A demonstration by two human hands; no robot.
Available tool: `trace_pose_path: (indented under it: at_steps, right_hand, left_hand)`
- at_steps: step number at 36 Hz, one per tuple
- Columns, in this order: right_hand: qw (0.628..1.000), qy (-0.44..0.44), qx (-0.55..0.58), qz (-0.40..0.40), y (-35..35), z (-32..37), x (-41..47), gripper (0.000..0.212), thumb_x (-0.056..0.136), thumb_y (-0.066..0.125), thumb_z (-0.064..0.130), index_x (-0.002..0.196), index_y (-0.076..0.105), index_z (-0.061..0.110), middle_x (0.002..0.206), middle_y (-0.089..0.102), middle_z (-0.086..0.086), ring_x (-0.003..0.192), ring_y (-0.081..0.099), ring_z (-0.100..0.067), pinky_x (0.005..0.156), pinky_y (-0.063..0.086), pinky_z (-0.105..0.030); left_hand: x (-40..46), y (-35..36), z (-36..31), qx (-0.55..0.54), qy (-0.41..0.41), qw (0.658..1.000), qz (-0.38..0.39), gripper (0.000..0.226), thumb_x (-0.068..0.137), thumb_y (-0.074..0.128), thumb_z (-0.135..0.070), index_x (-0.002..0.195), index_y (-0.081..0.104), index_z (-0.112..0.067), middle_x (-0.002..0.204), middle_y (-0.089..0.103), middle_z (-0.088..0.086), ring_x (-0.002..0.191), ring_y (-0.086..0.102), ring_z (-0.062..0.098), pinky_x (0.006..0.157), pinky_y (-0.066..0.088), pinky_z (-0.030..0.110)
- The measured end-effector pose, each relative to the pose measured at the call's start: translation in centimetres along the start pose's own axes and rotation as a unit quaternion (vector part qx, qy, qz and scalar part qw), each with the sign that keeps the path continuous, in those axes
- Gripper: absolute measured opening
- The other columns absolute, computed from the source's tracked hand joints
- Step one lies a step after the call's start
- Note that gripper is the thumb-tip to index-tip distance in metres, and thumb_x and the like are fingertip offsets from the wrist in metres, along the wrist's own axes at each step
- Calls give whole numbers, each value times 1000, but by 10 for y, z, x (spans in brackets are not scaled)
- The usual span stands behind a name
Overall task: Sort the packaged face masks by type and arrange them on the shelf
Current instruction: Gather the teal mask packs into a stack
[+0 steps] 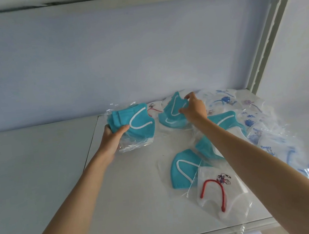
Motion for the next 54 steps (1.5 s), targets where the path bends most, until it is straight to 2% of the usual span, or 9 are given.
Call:
trace_pose_path:
  at_steps: [4, 8, 21, 25, 32, 35, 43, 50, 54]
  right_hand:
    - [972, 27, 231, -41, -24, 11, -6, 45, 87, 66, 13, 128, 46, 12, 106, 58, -5, 83, 56, -16, 56, 42, -17]
    - [888, 66, 449, 77, -12, 17, -25, 49, 87, 68, 10, 132, 49, 8, 113, 64, -10, 83, 66, -17, 72, 57, -26]
    - [922, 88, 357, 117, 44, 18, -63, 58, 87, 68, 23, 139, 42, 25, 129, 49, -2, 112, 54, -20, 96, 47, -33]
    - [946, 40, 305, 106, 48, 29, -65, 57, 86, 68, 25, 138, 44, 25, 128, 50, -6, 112, 52, -20, 86, 43, -24]
    - [937, 24, 309, 160, 37, 34, -46, 38, 96, 52, 37, 127, 58, 15, 116, 61, -3, 102, 53, -14, 90, 41, -28]
    - [998, -8, 45, 42, 21, 17, -14, 43, 96, 45, 44, 121, 62, 14, 115, 60, -10, 111, 53, -25, 90, 40, -33]
    - [943, -1, -317, 97, 36, -5, -2, 87, 84, 53, 63, 142, 34, 0, 144, 30, -16, 131, 28, -34, 107, 28, -41]
    - [971, 19, -223, 88, 33, 1, 5, 80, 80, 72, 42, 138, 35, 2, 137, 40, -17, 127, 37, -33, 105, 33, -40]
    - [999, 0, 15, 38, 23, 10, 4, 35, 86, 63, 9, 117, 47, 6, 105, 58, -8, 86, 52, -23, 59, 41, -27]
  left_hand:
    - [0, 5, 0, -4, -6, 1000, -5, 39, 88, 69, -23, 119, 47, -14, 106, 63, 4, 82, 62, 13, 53, 47, 19]
    - [-2, 21, -2, -19, -19, 1000, 8, 38, 85, 71, -24, 115, 48, -17, 104, 64, 0, 87, 63, 12, 63, 49, 26]
    - [-10, 50, -2, -123, -69, 987, 82, 62, 85, 68, -43, 132, 42, -12, 127, 62, 12, 110, 64, 26, 96, 51, 49]
    - [-12, 51, -4, -94, -68, 989, 89, 79, 74, 73, -59, 130, 47, -12, 122, 65, 12, 110, 65, 28, 87, 54, 42]
    - [-2, 30, 0, -98, -34, 994, 26, 32, 87, 70, -19, 117, 60, -13, 104, 71, 8, 85, 70, 19, 62, 56, 26]
    - [4, 14, 1, -75, -30, 997, 0, 31, 82, 74, -28, 107, 58, -20, 94, 66, 4, 72, 63, 14, 52, 43, 20]
    - [6, 1, -1, -52, -26, 998, -20, 25, 90, 67, -24, 110, 55, -15, 85, 60, -2, 54, 57, 1, 37, 35, 12]
    - [3, -5, 1, -21, -26, 999, -13, 53, 81, 76, -33, 121, 48, -11, 102, 63, 5, 80, 60, 16, 49, 43, 20]
    - [0, -7, -1, -13, -26, 999, -19, 55, 80, 76, -35, 122, 49, -11, 104, 65, 5, 85, 62, 18, 54, 44, 25]
Point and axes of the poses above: each hand's wrist, its own x-axis towards the middle knuckle, its own y-axis out of the palm, z = x × y, the point moved 3 cm from there along x, towards the middle knuckle
